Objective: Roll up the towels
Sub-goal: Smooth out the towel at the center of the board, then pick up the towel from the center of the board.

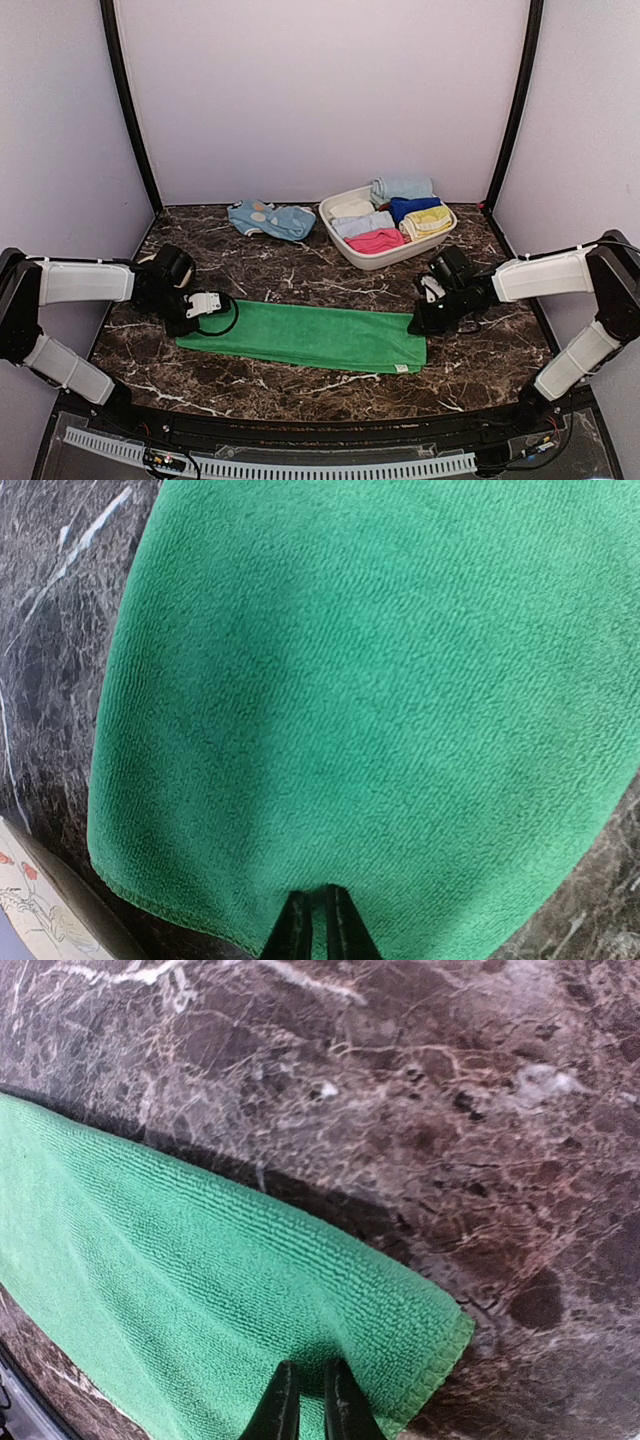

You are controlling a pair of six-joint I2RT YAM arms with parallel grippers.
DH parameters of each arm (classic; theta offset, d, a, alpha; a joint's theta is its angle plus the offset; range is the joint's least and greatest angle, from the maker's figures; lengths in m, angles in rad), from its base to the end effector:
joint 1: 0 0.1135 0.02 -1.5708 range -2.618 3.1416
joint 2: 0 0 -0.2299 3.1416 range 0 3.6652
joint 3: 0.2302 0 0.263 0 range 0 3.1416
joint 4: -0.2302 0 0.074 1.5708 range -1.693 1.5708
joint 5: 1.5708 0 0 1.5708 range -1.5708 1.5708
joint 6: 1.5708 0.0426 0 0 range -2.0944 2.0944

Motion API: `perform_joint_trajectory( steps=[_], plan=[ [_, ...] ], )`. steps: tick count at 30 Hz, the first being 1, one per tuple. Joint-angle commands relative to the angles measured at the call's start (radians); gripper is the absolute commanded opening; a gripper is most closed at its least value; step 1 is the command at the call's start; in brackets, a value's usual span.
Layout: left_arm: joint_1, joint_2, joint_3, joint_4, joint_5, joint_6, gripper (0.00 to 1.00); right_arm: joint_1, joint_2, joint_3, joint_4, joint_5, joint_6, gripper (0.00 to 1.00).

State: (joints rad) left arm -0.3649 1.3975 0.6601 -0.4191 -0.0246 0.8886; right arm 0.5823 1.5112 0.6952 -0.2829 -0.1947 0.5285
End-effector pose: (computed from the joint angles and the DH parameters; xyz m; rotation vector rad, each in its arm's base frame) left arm 0.2406 -0.0908 0.1055 1.6025 2.2250 0.1817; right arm 0.2277 0.1598 0.0944 -0.1402 2.7807 0.5838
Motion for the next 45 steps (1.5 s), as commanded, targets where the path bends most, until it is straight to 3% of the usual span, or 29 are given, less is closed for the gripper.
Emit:
perform_joint_trajectory(
  steps=[1, 7, 9, 11, 13, 14, 15, 16, 17, 18, 20, 23, 26, 30, 33, 41, 45],
  plan=[
    [0.001, 0.006, -0.098, 0.039, -0.078, 0.032, 0.08, -0.040, -0.010, -0.008, -0.012, 0.043, -0.038, 0.12],
    [0.001, -0.078, 0.039, -0.066, -0.074, -0.038, 0.15, -0.044, -0.032, 0.058, -0.092, 0.110, -0.079, 0.16],
    [0.001, -0.123, 0.117, -0.103, -0.092, -0.067, 0.22, -0.044, -0.066, 0.081, -0.119, 0.133, -0.089, 0.19],
    [0.007, -0.177, 0.181, -0.110, -0.104, -0.085, 0.44, -0.044, -0.100, 0.104, -0.146, 0.167, -0.101, 0.26],
    [0.032, -0.238, 0.202, -0.036, -0.111, -0.125, 0.85, -0.045, -0.145, 0.114, -0.146, 0.200, -0.113, 0.33],
    [0.041, -0.267, 0.191, 0.016, -0.139, -0.152, 0.97, -0.045, -0.170, 0.116, -0.139, 0.225, -0.120, 0.39],
    [0.052, -0.296, 0.182, 0.059, -0.155, -0.168, 0.99, -0.046, -0.203, 0.118, -0.130, 0.251, -0.126, 0.50],
    [0.062, -0.319, 0.181, 0.078, -0.156, -0.178, 0.99, -0.046, -0.229, 0.118, -0.118, 0.288, -0.127, 0.70],
    [0.068, -0.340, 0.185, 0.073, -0.143, -0.187, 0.99, -0.046, -0.254, 0.114, -0.108, 0.324, -0.119, 0.96],
    [0.069, -0.348, 0.194, 0.057, -0.128, -0.198, 0.99, -0.048, -0.274, 0.112, -0.091, 0.375, -0.092, 1.00],
    [0.069, -0.342, 0.218, -0.012, -0.088, -0.220, 0.99, -0.067, -0.285, 0.122, -0.100, 0.443, -0.030, 1.00],
    [0.070, -0.310, 0.244, -0.125, 0.006, -0.231, 0.99, -0.104, -0.279, 0.139, -0.148, 0.394, -0.008, 1.00],
    [0.069, -0.292, 0.234, -0.171, 0.077, -0.240, 0.99, -0.109, -0.304, 0.072, -0.040, 0.242, -0.056, 1.00],
    [0.070, -0.271, 0.159, -0.155, 0.097, -0.193, 0.99, -0.106, -0.218, 0.090, -0.077, 0.153, -0.067, 1.00],
    [0.070, -0.245, 0.096, -0.118, 0.098, -0.155, 0.99, -0.091, -0.136, 0.091, -0.086, 0.087, -0.067, 0.92],
    [0.067, -0.183, 0.001, -0.052, 0.041, -0.079, 0.98, -0.068, -0.042, 0.069, -0.038, 0.048, -0.070, 0.85],
    [0.067, -0.173, -0.034, -0.018, 0.023, -0.054, 0.98, -0.067, 0.012, 0.091, -0.032, 0.026, -0.094, 0.77]
  ],
)
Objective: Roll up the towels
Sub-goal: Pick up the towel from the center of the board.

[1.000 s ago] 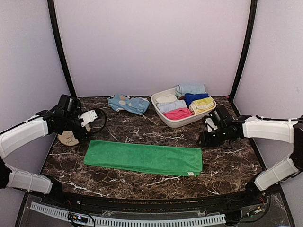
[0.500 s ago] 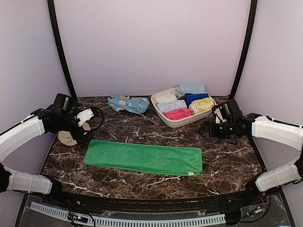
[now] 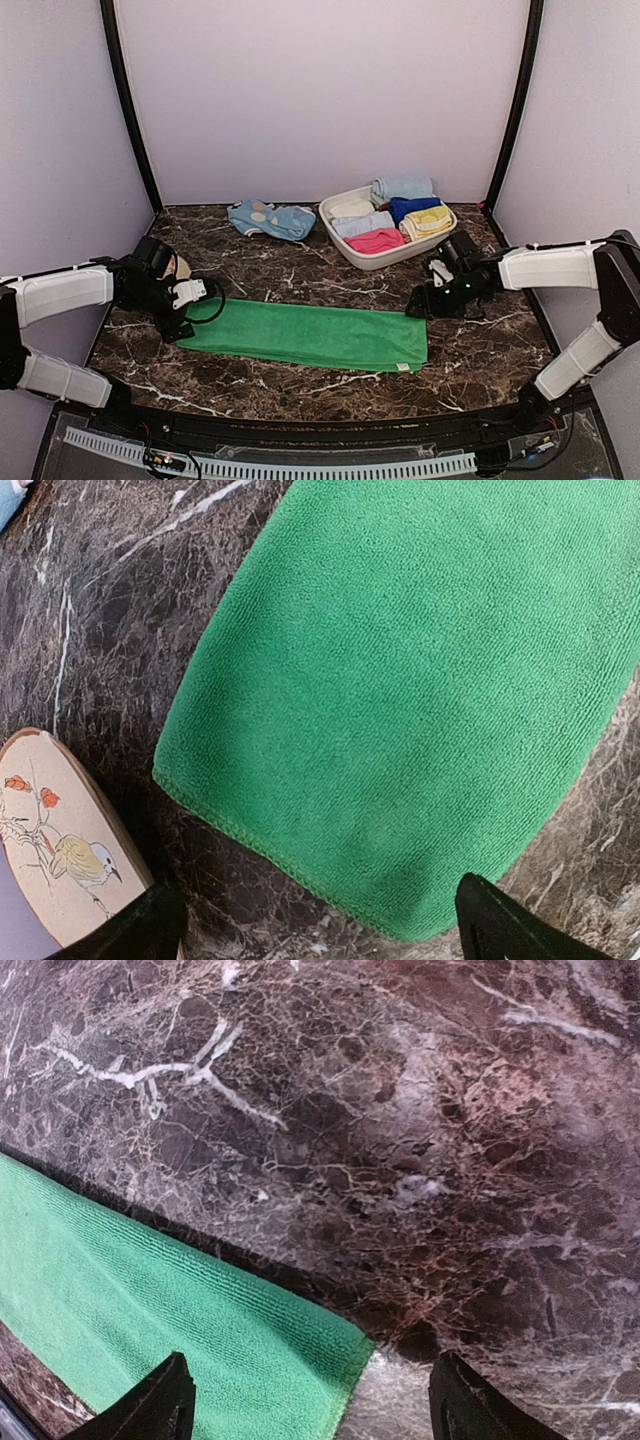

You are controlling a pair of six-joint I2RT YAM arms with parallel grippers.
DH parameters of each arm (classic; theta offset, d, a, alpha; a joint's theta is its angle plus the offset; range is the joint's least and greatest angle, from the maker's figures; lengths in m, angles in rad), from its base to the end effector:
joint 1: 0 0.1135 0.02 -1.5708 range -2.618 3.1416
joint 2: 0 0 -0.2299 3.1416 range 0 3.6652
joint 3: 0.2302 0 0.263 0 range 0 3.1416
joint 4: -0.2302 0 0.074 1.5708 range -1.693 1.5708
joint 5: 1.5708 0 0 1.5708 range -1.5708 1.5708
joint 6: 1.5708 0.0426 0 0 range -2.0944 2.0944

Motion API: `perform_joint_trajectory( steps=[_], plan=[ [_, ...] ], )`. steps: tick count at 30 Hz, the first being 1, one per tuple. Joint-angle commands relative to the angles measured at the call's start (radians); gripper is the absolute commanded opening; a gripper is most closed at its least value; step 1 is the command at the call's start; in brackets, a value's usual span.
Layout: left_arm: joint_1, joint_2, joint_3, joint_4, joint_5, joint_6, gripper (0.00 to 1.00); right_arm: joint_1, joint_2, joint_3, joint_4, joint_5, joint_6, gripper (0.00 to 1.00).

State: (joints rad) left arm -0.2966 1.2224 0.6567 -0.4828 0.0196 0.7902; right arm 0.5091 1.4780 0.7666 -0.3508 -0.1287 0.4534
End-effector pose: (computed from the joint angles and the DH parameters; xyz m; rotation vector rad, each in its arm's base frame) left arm 0.2369 -0.0733 0.1420 1.3640 2.2447 0.1465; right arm 0.2492 0.1454 0.1191 -0.1208 2.7067 0.4807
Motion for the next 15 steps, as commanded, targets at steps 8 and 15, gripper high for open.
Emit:
perform_joint_trajectory(
  steps=[8, 15],
  plan=[
    [-0.019, 0.018, -0.085, 0.100, -0.048, 0.072, 0.96, 0.029, 0.090, 0.022, 0.034, -0.070, -0.021, 0.59],
    [-0.033, 0.035, -0.099, 0.118, -0.059, 0.078, 0.92, 0.066, 0.071, 0.024, 0.029, -0.096, 0.013, 0.44]
  ],
)
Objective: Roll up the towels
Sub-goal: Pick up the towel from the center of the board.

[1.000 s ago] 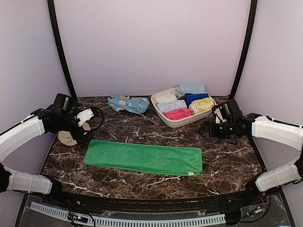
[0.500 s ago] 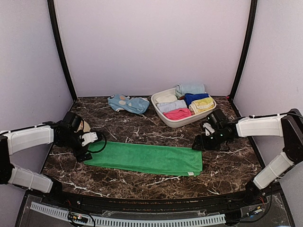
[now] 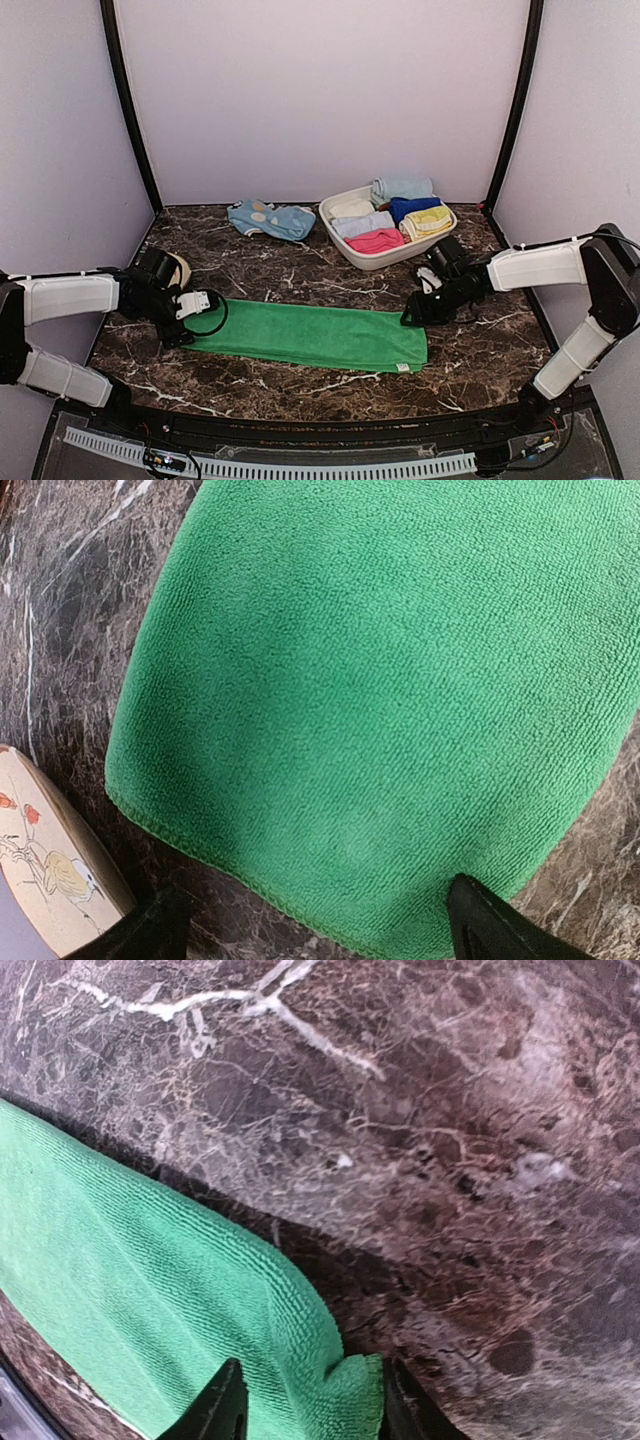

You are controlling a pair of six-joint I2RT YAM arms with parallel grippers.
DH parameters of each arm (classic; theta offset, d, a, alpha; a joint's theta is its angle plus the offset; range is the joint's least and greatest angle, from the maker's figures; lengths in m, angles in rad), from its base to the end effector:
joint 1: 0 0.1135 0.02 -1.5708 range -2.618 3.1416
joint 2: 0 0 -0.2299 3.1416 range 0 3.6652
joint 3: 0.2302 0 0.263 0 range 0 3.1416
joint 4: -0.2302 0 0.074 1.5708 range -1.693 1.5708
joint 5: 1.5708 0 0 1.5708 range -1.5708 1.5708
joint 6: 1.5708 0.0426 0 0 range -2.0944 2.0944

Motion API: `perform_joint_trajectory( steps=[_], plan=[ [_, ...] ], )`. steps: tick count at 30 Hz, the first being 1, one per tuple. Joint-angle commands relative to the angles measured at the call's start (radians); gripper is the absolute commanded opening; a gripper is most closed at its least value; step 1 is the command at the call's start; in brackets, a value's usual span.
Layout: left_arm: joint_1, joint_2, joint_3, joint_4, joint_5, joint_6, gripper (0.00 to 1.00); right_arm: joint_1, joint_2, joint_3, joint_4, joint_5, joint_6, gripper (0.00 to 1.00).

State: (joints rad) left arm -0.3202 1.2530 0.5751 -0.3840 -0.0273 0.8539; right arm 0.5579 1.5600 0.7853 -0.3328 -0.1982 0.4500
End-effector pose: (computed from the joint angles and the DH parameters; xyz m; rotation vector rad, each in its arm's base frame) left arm 0.2301 -0.0751 0.1162 1.4597 2.2111 0.2166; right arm 0.2452 0.1629 0.1036 -0.2148 2.7694 0.5581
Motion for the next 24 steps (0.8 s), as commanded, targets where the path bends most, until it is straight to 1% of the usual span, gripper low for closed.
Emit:
perform_joint_trajectory(
  steps=[1, 2, 3, 4, 5, 6, 7, 10, 15, 17, 19, 22, 24],
  plan=[
    [-0.011, 0.005, -0.019, 0.019, -0.012, 0.016, 0.91, 0.018, -0.015, 0.010, 0.009, -0.028, 0.019, 0.42],
    [-0.013, 0.005, -0.021, 0.019, -0.014, 0.020, 0.91, 0.018, -0.020, 0.015, 0.003, -0.026, 0.021, 0.38],
    [-0.015, 0.004, -0.026, 0.021, -0.017, 0.023, 0.90, 0.019, -0.026, 0.021, -0.002, -0.024, 0.018, 0.31],
    [-0.017, 0.001, -0.028, 0.023, -0.019, 0.026, 0.90, 0.019, -0.030, 0.029, -0.014, -0.017, 0.016, 0.22],
    [-0.019, 0.000, -0.032, 0.023, -0.018, 0.030, 0.90, 0.018, -0.034, 0.038, -0.028, -0.002, 0.014, 0.10],
    [-0.022, -0.002, -0.034, 0.020, -0.019, 0.030, 0.90, 0.016, -0.037, 0.050, -0.047, 0.013, 0.010, 0.03],
    [-0.029, -0.004, -0.034, 0.014, -0.014, 0.030, 0.90, 0.017, -0.040, 0.062, -0.068, 0.034, 0.005, 0.00],
    [-0.068, -0.018, -0.032, -0.019, 0.011, 0.017, 0.90, 0.001, -0.056, 0.090, -0.128, 0.093, -0.006, 0.00],
    [-0.152, -0.038, -0.003, -0.071, 0.098, -0.024, 0.99, -0.065, -0.063, 0.124, -0.249, 0.166, -0.035, 0.00],
    [-0.175, -0.022, 0.041, -0.111, 0.147, -0.051, 0.99, -0.089, -0.058, 0.138, -0.297, 0.213, -0.050, 0.00],
    [-0.184, -0.013, 0.075, -0.133, 0.166, -0.074, 0.99, -0.107, -0.051, 0.163, -0.351, 0.290, -0.064, 0.00],
    [-0.184, -0.017, 0.105, -0.140, 0.141, -0.066, 0.99, -0.131, -0.044, 0.207, -0.424, 0.425, -0.085, 0.00],
    [-0.186, -0.030, 0.126, -0.167, 0.144, -0.062, 0.99, -0.158, -0.051, 0.227, -0.449, 0.479, -0.093, 0.00]
  ],
)
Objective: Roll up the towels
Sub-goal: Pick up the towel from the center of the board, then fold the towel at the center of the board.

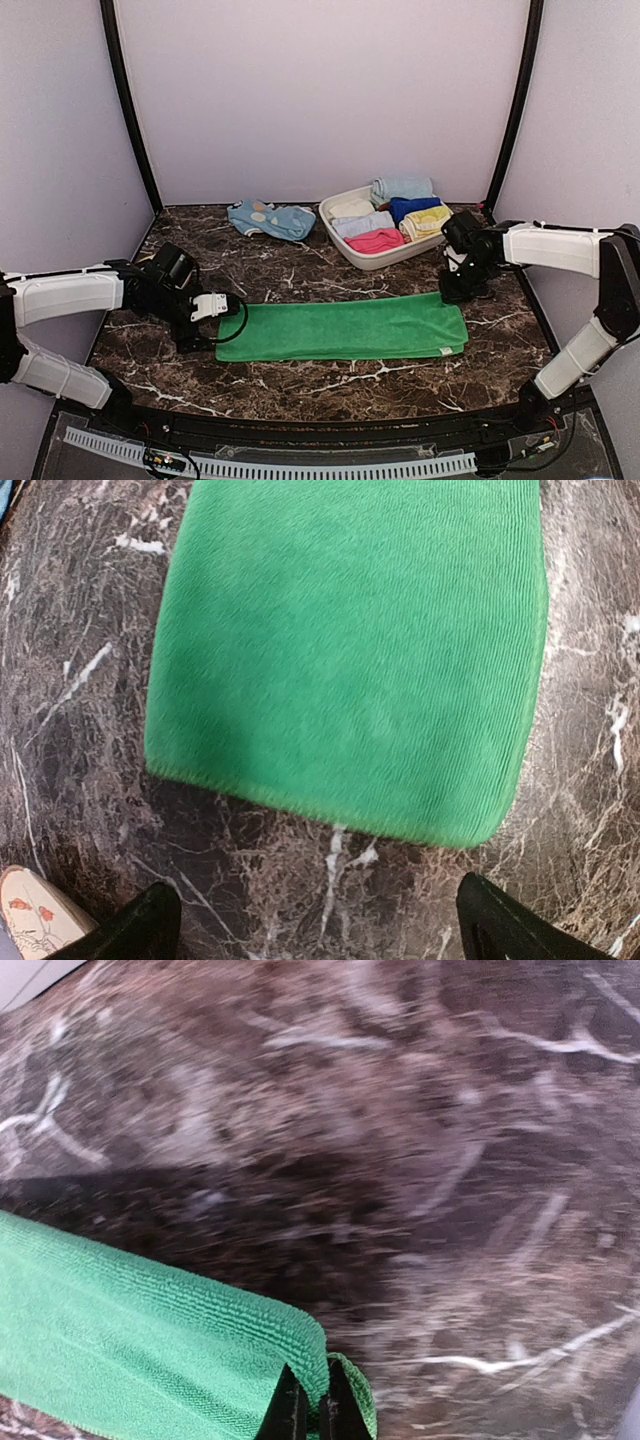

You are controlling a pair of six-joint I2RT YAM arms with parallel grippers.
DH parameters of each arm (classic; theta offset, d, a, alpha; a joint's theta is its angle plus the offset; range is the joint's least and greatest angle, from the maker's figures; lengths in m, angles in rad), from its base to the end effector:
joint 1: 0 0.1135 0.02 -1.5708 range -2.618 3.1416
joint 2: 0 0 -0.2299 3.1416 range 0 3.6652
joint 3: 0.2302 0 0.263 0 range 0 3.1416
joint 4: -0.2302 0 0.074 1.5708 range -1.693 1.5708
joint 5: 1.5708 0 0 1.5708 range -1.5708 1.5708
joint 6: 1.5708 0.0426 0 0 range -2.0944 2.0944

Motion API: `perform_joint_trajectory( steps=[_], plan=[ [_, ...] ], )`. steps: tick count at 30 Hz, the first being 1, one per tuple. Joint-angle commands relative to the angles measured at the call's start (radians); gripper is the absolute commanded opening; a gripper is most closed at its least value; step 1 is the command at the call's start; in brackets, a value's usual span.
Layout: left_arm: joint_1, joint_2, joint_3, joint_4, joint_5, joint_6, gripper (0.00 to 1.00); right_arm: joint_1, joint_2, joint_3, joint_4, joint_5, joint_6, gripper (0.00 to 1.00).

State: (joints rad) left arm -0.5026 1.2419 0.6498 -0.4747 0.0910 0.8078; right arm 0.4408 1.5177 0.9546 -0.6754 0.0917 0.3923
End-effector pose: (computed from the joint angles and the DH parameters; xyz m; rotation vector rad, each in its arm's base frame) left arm 0.2154 -0.1228 0.1360 1.6270 2.0666 -0.0154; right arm 0.2679 0.1221 0.1471 -0.0463 2.7999 0.0725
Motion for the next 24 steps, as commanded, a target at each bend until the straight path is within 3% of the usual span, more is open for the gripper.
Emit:
perform_joint_trajectory(
  steps=[1, 7, 17, 24],
  plan=[
    [-0.003, -0.031, 0.062, -0.091, 0.035, -0.016, 0.99, -0.055, -0.013, 0.066, -0.114, 0.208, -0.039, 0.00],
    [-0.002, -0.107, 0.099, -0.148, 0.095, -0.033, 0.99, -0.087, -0.003, 0.132, -0.159, 0.225, -0.057, 0.00],
    [0.054, -0.105, 0.079, -0.142, 0.082, -0.019, 0.99, 0.036, -0.008, 0.191, -0.080, -0.229, 0.044, 0.00],
    [0.079, -0.108, 0.105, -0.150, 0.068, -0.001, 0.99, 0.153, 0.042, 0.257, 0.014, -0.406, 0.167, 0.00]
  ],
)
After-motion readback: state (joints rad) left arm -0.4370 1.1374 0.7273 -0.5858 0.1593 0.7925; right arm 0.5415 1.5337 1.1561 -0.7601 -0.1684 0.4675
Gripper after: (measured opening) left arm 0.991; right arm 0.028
